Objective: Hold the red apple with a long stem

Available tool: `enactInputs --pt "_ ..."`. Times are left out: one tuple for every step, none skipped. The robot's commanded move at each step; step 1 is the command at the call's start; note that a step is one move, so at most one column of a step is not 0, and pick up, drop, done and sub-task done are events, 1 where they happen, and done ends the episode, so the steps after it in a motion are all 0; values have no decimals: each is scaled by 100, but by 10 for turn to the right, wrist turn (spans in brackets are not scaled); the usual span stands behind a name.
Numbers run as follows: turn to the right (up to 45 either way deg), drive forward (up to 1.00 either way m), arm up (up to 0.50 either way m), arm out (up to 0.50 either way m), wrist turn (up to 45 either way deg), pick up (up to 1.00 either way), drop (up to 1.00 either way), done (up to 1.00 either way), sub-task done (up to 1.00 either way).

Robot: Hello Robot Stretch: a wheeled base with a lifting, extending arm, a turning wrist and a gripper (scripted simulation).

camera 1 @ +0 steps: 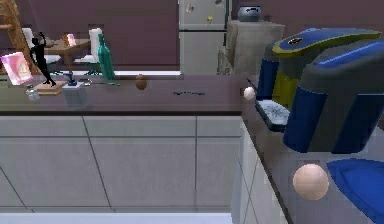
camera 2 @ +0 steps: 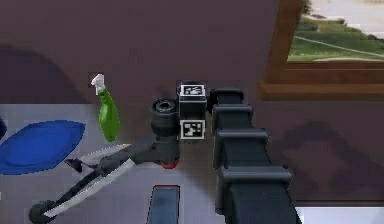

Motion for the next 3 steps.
enactInputs --pt "0 0 0 0 450 0 0 0 0" --pt "0 0 0 0 330 0 0 0 0" --pt "0 0 -12 0 0 0 0 0 0"
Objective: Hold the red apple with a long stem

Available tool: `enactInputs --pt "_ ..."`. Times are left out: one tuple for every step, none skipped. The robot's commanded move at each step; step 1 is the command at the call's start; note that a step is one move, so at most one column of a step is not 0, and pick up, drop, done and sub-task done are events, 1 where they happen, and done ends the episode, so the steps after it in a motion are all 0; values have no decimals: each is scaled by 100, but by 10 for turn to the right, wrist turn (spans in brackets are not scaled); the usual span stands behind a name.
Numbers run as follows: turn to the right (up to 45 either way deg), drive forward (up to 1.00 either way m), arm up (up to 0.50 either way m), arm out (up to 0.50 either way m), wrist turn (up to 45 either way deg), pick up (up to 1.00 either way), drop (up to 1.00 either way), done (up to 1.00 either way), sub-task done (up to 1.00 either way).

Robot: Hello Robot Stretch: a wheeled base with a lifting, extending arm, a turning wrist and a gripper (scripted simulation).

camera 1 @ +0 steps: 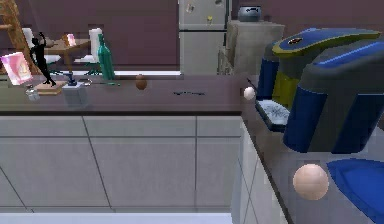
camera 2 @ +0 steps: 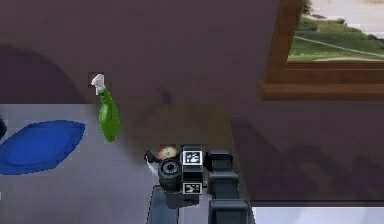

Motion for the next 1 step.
enactInputs --pt "0 0 0 0 0 100 0 0 0"
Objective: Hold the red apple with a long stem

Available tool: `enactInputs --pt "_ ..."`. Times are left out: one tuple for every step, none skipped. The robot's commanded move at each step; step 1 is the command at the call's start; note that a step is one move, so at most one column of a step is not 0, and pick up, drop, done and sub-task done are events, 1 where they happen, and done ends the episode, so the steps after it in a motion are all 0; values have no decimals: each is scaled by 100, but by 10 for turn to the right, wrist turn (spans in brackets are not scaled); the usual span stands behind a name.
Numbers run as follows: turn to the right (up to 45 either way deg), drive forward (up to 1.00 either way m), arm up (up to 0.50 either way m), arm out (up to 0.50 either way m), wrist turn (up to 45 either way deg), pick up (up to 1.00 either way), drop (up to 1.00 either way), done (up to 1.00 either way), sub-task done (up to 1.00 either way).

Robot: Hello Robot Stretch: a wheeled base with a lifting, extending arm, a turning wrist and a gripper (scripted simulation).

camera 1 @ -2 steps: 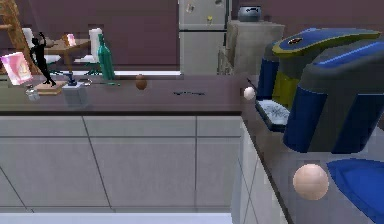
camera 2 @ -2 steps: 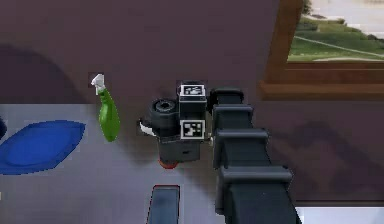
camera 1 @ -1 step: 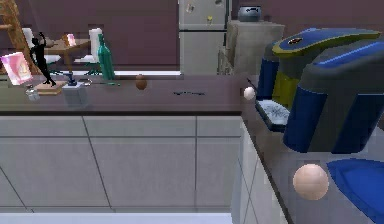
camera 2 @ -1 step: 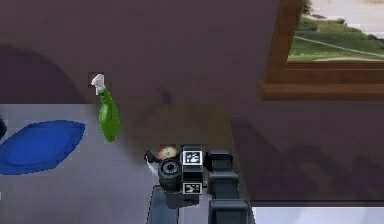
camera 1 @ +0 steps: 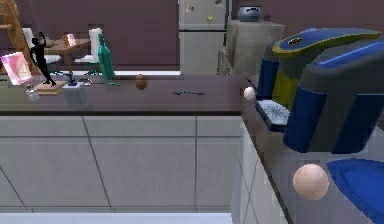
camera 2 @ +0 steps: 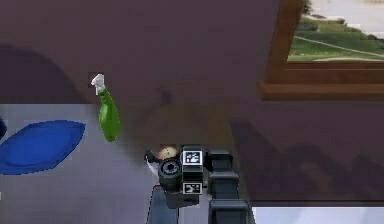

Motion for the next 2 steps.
enactInputs --pt "0 0 10 0 0 0 0 0 0" --pt "0 0 0 0 0 0 0 100 0"
